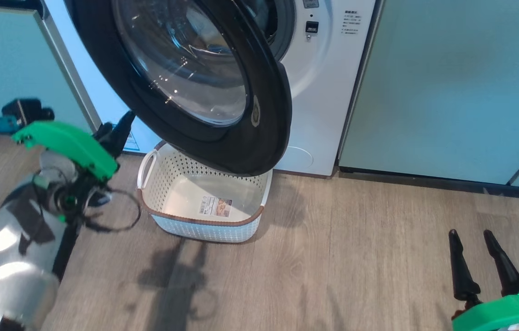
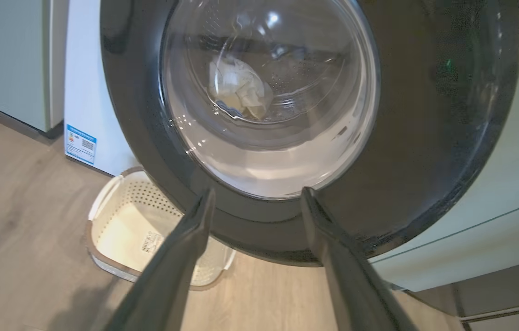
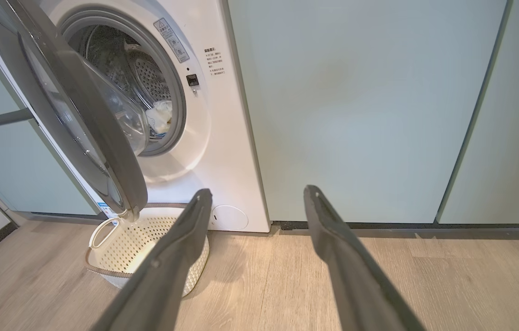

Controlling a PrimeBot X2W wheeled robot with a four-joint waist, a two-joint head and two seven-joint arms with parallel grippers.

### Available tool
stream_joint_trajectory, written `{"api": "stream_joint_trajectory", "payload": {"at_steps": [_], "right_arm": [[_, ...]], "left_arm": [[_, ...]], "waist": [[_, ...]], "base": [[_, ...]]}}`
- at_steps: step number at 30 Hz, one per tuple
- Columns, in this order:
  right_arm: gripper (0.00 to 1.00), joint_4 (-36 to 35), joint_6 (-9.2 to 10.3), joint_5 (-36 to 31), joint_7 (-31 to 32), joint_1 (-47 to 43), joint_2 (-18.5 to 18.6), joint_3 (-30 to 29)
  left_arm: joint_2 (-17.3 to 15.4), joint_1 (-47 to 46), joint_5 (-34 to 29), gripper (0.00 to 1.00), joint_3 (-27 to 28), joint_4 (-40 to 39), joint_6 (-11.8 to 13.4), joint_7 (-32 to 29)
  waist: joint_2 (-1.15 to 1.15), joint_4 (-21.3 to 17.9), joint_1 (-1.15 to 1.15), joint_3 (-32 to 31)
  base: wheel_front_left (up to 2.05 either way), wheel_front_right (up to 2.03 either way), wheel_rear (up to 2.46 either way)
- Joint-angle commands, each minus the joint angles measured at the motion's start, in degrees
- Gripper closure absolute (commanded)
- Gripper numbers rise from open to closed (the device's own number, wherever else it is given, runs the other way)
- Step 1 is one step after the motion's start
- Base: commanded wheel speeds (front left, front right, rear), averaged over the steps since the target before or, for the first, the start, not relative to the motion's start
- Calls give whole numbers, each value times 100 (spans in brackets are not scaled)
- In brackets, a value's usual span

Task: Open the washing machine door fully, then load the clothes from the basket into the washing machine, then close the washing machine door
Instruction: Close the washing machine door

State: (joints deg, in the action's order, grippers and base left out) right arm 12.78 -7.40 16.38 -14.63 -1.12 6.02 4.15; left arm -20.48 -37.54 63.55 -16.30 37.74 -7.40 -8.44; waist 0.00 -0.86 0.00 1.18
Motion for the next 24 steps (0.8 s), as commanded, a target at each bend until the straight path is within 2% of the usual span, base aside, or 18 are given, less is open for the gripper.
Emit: {"api": "stream_joint_trajectory", "payload": {"at_steps": [1,8,12,16,19,24], "right_arm": [[0,-183,-9,-10,-37,135,48,80],[0,-182,-9,-11,-37,129,62,76],[0,-180,-9,-10,-37,111,64,59],[0,-181,-9,-7,-37,96,70,53],[0,-186,-9,-7,-37,91,72,49],[0,-196,-9,-4,-37,102,68,36]], "left_arm": [[-362,-183,-107,0,124,-211,-9,161],[-712,195,-591,0,-455,-273,-9,1381],[-781,365,-881,0,-746,-137,-9,2001],[-728,521,-1101,0,-890,32,-9,2265],[-651,631,-1295,0,-846,114,-9,2330],[-407,976,-1926,0,-182,-228,66,2341]], "waist": [[0,9,0,2],[0,16,0,-10],[0,17,0,-23],[0,26,0,-29],[0,34,0,-29],[0,47,0,-15]], "base": [[0,0,0],[0,0,0],[0,0,0],[0,0,0],[0,0,0],[0,0,0]]}}
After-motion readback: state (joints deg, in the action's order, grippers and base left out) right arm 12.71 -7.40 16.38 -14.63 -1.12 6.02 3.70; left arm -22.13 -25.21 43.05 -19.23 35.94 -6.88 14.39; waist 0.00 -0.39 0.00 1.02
